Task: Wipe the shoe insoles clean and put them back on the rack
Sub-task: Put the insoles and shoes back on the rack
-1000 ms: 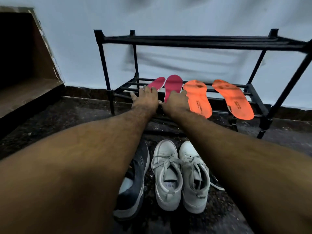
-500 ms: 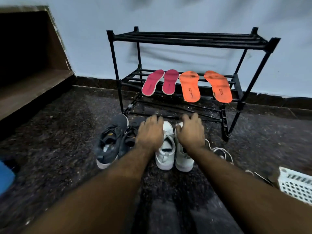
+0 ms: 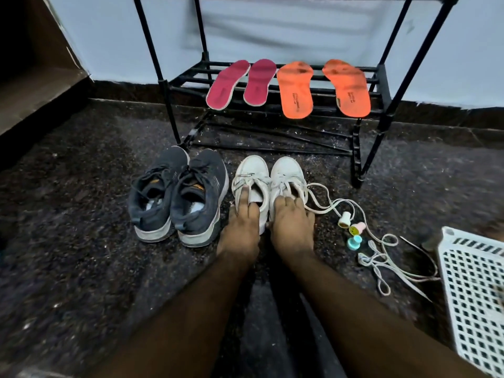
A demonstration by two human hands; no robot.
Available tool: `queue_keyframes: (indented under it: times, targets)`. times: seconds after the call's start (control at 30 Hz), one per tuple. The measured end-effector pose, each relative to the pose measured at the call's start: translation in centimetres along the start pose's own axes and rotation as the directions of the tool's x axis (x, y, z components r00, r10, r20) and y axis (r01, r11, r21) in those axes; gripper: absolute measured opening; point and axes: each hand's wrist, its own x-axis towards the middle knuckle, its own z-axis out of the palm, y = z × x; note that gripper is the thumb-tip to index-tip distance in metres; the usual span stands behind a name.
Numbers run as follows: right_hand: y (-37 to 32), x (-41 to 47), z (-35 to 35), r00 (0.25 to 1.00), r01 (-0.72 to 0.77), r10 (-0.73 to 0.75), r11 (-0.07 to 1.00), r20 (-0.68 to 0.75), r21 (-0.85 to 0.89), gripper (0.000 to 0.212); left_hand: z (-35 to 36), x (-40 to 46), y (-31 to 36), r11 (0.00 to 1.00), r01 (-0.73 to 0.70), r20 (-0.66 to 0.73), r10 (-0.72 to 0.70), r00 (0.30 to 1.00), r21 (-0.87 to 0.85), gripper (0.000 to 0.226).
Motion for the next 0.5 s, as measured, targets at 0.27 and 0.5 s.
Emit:
queue_keyframes:
  times: [0.27,0.5]
  targets:
    - [-0.1,0.5,-2.8,0.978,-0.005,0.0,1.0,0.208,0.021,0.023,-2.7,-0.6,0.9,0.994,0.018,0.056,-0.025,0.998,0.11,0.044]
    - [0.7,-6.3,-7.8,0.964,0.129,-0.103,0.987,0.245,-0.093,0.027,-4.5,-8.2,1.2,0.993,-0.043,0.106,0.032,0.994,0.107,0.03]
